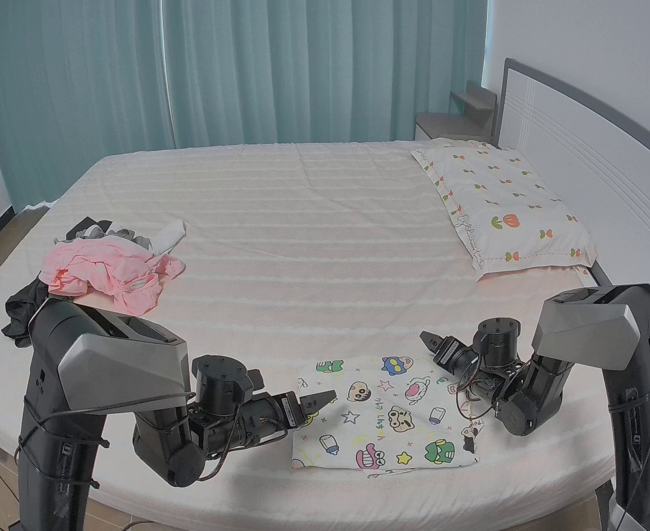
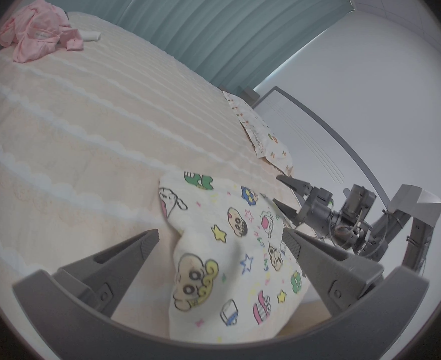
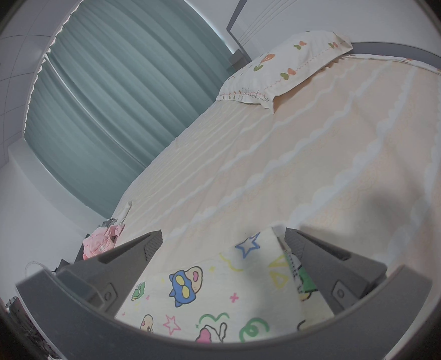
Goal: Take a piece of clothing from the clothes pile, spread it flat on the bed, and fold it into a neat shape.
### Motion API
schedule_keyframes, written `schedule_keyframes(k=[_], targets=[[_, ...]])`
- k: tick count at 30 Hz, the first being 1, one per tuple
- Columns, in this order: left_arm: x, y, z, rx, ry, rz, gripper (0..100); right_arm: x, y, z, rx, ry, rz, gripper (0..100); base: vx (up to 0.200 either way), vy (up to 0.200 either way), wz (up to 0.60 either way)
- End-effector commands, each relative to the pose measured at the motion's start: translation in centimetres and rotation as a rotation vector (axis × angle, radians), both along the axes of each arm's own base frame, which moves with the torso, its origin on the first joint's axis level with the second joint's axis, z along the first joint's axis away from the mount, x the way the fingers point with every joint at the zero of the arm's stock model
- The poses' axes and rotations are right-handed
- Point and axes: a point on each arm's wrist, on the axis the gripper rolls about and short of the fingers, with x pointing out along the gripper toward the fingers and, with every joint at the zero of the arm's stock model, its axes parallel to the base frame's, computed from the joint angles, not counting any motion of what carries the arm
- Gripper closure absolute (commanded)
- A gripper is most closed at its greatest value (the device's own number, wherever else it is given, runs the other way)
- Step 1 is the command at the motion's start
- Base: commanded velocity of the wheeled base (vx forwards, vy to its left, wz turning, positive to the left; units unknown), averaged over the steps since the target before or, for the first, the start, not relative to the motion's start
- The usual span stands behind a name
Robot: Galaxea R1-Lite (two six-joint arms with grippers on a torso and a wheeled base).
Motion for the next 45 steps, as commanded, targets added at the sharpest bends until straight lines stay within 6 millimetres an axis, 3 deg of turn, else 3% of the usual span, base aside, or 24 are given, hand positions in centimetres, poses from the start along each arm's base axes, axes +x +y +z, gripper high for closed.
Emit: schedule_keyframes(k=[1, 5, 10, 18, 34, 40, 45], targets=[[1.0, -0.3, 0.8, -0.008, -0.065, 0.071, 0, 0.1, -0.5, -0.1, -0.004, -0.005, -0.028, 0, 0.000, 0.000, 0.00], [1.3, -1.9, 1.9, -0.026, -0.122, 0.073, 0, 0.7, -1.6, 0.2, -0.010, -0.031, -0.090, 0, 0.000, 0.000, 0.00], [1.3, -3.5, 1.1, 0.014, -0.142, 0.027, 0, 0.1, -1.7, 0.4, 0.001, -0.061, -0.092, 0, 0.000, 0.000, 0.00], [0.4, -3.0, -3.1, 0.381, -0.218, -0.040, 0, -0.5, -1.8, 0.6, 0.009, -0.089, -0.088, 0, 0.000, 0.000, 0.00], [-2.3, -1.5, -3.8, 0.659, -0.189, -0.236, 0, -0.7, -1.7, 0.6, 0.008, -0.091, -0.084, 0, 0.000, 0.000, 0.00], [-1.8, -1.6, -3.3, 0.613, -0.226, -0.206, 0, -1.0, -1.8, 0.8, 0.011, -0.107, -0.082, 0, 0.000, 0.000, 0.00], [-1.3, -2.0, -1.0, 0.442, -0.265, -0.089, 0, -1.4, -2.0, 2.8, 0.025, -0.155, -0.084, 0, 0.000, 0.000, 0.00]])
